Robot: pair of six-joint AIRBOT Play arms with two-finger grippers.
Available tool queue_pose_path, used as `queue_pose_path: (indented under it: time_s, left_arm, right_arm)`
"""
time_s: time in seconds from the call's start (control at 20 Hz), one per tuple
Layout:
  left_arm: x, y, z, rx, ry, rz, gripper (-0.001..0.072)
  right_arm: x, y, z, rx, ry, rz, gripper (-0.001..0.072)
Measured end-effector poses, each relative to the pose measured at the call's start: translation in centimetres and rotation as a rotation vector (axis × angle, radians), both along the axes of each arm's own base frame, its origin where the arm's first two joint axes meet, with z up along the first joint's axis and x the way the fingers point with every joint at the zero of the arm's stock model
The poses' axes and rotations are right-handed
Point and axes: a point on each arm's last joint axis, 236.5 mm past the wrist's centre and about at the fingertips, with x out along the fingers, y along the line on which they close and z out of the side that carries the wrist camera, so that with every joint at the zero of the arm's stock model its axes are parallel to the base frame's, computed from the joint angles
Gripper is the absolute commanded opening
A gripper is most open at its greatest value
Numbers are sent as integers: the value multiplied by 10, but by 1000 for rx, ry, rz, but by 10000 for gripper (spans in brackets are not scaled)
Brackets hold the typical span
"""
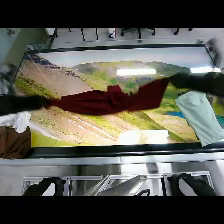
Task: Fold the shirts.
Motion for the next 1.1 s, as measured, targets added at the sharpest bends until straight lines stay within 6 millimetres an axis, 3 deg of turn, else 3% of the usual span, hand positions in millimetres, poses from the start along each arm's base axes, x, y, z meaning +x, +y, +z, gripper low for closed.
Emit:
queue_pose_path:
  time_s: [0.1, 0.2, 0.3, 0.4, 0.45, 0.5, 0.6, 0.7, 0.8, 0.95, 1.1]
  left_arm:
    - [-20, 10, 126, 26, -298, 43, 14]
    - [-66, 19, 236, 65, -571, 95, 14]
    - [-117, 20, 313, 105, -784, 139, 15]
    - [-152, 18, 354, 126, -905, 169, 14]
    - [-160, 16, 362, 129, -926, 173, 14]
    - [-160, 16, 362, 128, -923, 168, 14]
    - [-141, 17, 344, 107, -855, 153, 14]
    - [-107, 18, 310, 78, -750, 133, 15]
    - [-60, 22, 262, 50, -610, 119, 15]
    - [17, 21, 158, 34, -341, 74, 15]
    - [80, 11, 39, 39, -83, 5, 15]
  right_arm:
    - [-36, -16, 135, -29, -341, -97, 16]
    - [-97, -27, 241, -76, -630, -192, 17]
    - [-156, -29, 309, -129, -833, -265, 16]
    - [-195, -28, 343, -163, -946, -315, 17]
    - [-206, -29, 352, -180, -978, -334, 17]
    - [-211, -29, 357, -186, -991, -344, 16]
    - [-203, -32, 354, -194, -964, -345, 16]
    - [-172, -37, 334, -188, -859, -325, 17]
    - [-124, -47, 295, -170, -690, -291, 17]
    - [-35, -61, 194, -115, -361, -223, 17]
    - [42, -64, 59, -40, -40, -186, 17]
